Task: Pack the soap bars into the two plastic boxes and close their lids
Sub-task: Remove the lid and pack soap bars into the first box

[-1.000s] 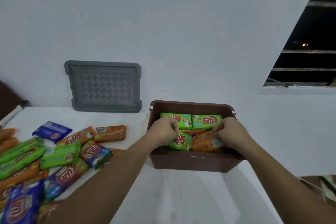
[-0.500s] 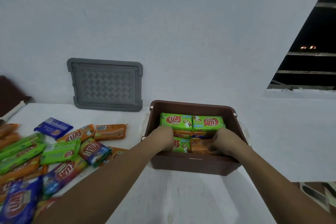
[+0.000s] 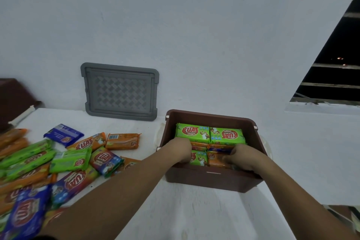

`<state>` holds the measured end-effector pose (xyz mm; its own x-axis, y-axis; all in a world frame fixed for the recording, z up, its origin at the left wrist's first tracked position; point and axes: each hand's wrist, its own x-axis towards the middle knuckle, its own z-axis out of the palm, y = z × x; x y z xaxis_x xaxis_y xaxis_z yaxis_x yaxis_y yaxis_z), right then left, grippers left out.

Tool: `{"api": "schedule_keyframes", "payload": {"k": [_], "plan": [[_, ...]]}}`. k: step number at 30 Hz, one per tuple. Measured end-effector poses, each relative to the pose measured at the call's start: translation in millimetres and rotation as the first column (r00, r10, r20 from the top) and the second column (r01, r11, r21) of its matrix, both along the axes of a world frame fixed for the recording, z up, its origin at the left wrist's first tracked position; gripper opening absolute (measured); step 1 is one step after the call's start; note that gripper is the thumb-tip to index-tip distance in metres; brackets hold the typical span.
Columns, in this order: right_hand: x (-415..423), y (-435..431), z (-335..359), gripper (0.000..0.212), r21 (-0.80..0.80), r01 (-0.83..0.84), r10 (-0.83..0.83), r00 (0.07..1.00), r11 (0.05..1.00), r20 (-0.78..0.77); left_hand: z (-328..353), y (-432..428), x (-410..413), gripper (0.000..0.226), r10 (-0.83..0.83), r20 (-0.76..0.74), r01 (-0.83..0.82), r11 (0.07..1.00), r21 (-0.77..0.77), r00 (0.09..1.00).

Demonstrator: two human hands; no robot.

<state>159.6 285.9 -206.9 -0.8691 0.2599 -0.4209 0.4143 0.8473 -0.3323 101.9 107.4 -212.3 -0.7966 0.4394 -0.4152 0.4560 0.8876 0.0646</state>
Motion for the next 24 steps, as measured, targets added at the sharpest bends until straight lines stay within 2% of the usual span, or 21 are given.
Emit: {"api": "schedule_keyframes", "payload": {"k": [3, 5, 8, 10, 13, 15, 17, 20, 22, 24], "plan": [[4.3, -2.5, 0.9, 0.028, 0.086, 0.005, 0.002, 0.996, 0.996, -0.085, 10.7, -5.4, 6.7, 0.029, 0.064, -0.016, -0.062, 0.992, 0.109, 0.998], [9.5, -8.5, 3.1, 0.022, 0.131, 0.041, -0.011, 0.974, 0.990, -0.227, 15.7, -12.1, 11.7, 0.033, 0.115, -0.038, -0.105, 0.972, 0.208, 0.993], [20.2, -25.9, 6.6, 0.017, 0.196, 0.083, 0.016, 0.891, 0.977, -0.454, 21.1, -26.3, 22.9, 0.035, 0.191, -0.049, -0.154, 0.897, 0.415, 0.980], [26.9, -43.6, 5.6, 0.012, 0.266, 0.088, 0.087, 0.809, 0.960, -0.582, 23.8, -41.0, 34.1, 0.031, 0.212, -0.071, -0.134, 0.808, 0.573, 0.975], [35.0, -74.9, -2.4, 0.004, 0.295, 0.065, 0.173, 0.683, 0.953, -0.710, 23.0, -68.0, 51.6, 0.018, 0.289, -0.077, -0.111, 0.581, 0.806, 0.954], [38.7, -100.9, -8.0, 0.007, 0.272, 0.029, 0.198, 0.611, 0.962, -0.766, 16.8, -92.7, 60.7, 0.012, 0.375, -0.068, -0.118, 0.451, 0.885, 0.924], [40.6, -129.3, -12.8, 0.012, 0.253, -0.073, 0.253, 0.517, 0.965, -0.818, 4.1, -124.0, 67.3, 0.015, 0.469, -0.042, -0.175, 0.409, 0.895, 0.882], [41.3, -174.3, -19.3, 0.016, 0.243, -0.271, 0.339, 0.403, 0.931, -0.850, -21.7, -179.8, 73.3, 0.018, 0.618, -0.003, -0.325, 0.418, 0.848, 0.786], [39.9, -205.0, -26.3, 0.017, 0.246, -0.358, 0.385, 0.400, 0.901, -0.832, -35.7, -218.2, 78.5, 0.017, 0.729, -0.024, -0.457, 0.454, 0.765, 0.684], [34.3, -230.5, -37.5, 0.016, 0.267, -0.412, 0.444, 0.432, 0.871, -0.785, -46.3, -252.8, 84.8, 0.025, 0.819, -0.114, -0.586, 0.492, 0.643, 0.563]]}}
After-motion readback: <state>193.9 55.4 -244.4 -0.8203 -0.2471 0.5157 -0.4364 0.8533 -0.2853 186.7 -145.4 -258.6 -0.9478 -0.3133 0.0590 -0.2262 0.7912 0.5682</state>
